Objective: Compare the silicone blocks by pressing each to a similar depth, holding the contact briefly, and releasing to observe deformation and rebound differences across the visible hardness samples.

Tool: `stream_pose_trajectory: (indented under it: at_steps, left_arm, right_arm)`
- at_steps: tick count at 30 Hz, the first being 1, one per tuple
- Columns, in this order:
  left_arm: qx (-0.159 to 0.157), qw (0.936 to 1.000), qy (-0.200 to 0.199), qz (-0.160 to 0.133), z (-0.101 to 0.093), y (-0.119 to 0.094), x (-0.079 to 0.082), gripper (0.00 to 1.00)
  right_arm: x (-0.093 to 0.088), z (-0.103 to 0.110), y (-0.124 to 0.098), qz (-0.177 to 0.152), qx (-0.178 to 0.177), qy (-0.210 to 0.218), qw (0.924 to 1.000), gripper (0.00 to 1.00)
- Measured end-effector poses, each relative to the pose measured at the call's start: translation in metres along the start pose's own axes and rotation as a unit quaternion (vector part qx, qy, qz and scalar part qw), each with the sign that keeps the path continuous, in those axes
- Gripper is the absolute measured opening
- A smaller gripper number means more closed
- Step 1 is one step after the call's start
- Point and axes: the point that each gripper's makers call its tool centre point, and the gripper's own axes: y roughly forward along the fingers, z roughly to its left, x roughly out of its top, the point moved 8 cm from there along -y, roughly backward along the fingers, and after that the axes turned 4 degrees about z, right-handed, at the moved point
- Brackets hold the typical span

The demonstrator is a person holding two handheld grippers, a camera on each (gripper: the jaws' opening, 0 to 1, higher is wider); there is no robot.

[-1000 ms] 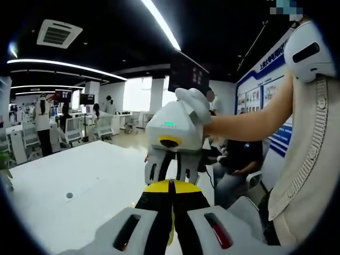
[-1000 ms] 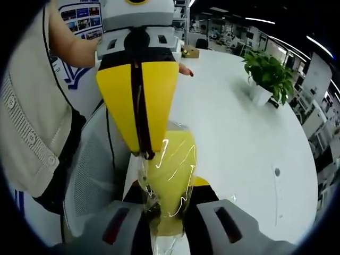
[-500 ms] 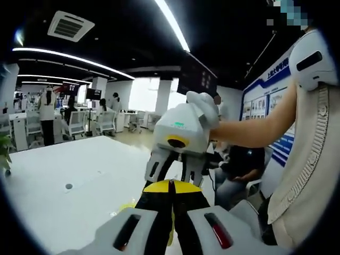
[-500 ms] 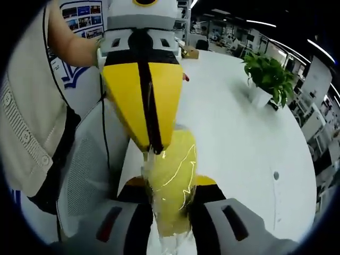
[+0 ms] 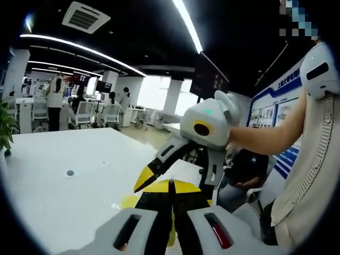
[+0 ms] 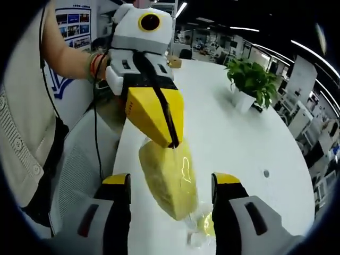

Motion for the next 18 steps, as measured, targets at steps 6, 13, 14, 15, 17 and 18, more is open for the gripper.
stream_pose_trajectory:
  at_steps: [6,13,14,15,17,18]
  left_arm:
    - [0.01,0.9999,-0.01,0.006,0.011,0.008,-0.005,0.0]
    - [0.026,0.9992,-0.028,0.014,0.028,0.017,-0.016,0.0]
    - [0.025,0.9991,-0.031,0.015,0.03,0.018,-0.018,0.0]
    - [0.026,0.9989,-0.036,0.016,0.032,0.02,-0.02,0.0]
    - [0.027,0.9985,-0.046,0.015,0.037,0.023,-0.022,0.0]
    - [0.027,0.9984,-0.049,0.012,0.039,0.023,-0.023,0.0]
  right_arm:
    - [-0.007,0.002,-0.007,-0.009,-0.043,0.014,0.9989,0.69]
    - [-0.02,0.005,-0.016,-0.038,-0.09,0.059,0.9935,0.73]
    - [-0.022,0.005,-0.017,-0.041,-0.096,0.066,0.9924,0.73]
    - [-0.025,0.006,-0.019,-0.053,-0.102,0.079,0.9902,0.74]
    - [-0.029,0.007,-0.021,-0.062,-0.111,0.092,0.9877,0.74]
    - [-0.033,0.008,-0.023,-0.063,-0.116,0.099,0.9863,0.75]
